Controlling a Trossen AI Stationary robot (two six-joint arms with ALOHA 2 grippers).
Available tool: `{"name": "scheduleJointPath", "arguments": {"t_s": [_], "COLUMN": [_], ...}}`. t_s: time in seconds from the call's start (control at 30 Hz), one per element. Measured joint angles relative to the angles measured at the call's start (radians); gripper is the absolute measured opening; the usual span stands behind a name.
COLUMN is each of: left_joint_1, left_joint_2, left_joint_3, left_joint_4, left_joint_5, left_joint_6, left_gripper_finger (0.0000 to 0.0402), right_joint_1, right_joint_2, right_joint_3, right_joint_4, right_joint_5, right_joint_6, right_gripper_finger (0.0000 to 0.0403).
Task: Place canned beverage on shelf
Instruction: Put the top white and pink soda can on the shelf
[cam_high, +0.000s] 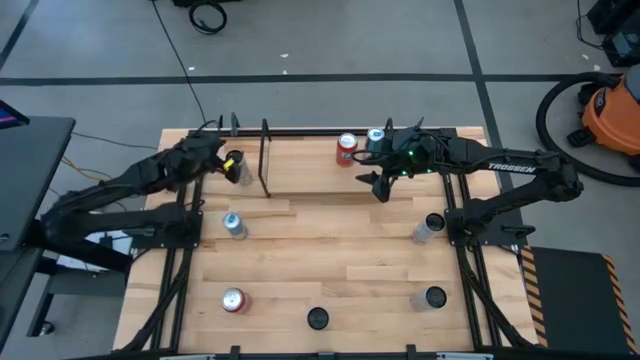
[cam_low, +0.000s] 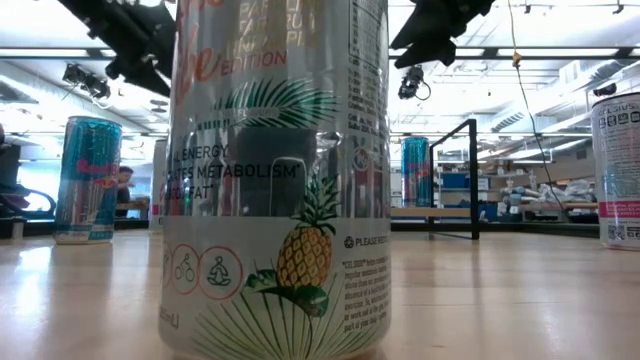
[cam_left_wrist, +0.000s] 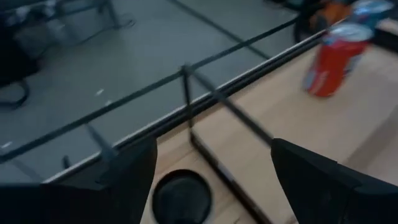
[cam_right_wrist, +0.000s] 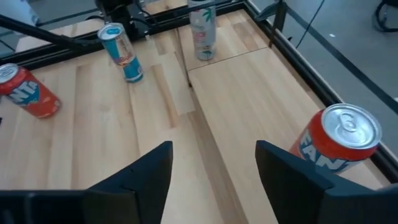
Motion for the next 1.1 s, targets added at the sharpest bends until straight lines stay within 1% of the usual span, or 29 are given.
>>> {"name": "scheduleJointPath", "arguments": {"t_s": [0.2,0.37,0.9,1.1], "left_joint_1": [0.139,0.199,0.206,0.205], "left_joint_2": [0.118,0.201,0.307,0.32], "left_joint_3": [-0.001,-0.001,-0.002,-0.002], "left_joint_4": [-0.01,-0.011,-0.082,-0.105], "left_joint_5": [0.142,0.148,0.152,0.2], "left_joint_6": [-0.017,-0.018,-0.038,-0.036], "left_gripper_finger": [0.0318,0.0318,0.0318,0.0318], "right_joint_1": [0.0,0.0,0.0,0.0], "right_joint_2": [0.0,0.0,0.0,0.0], "right_joint_3": [0.0,0.0,0.0,0.0], "right_joint_4": [0.005,0.005,0.005,0.005], "right_joint_5": [0.012,0.012,0.01,0.01], "right_joint_6": [0.0,0.0,0.0,0.0], "right_gripper_finger": [0.0247,0.0245,0.0246,0.0245]}}
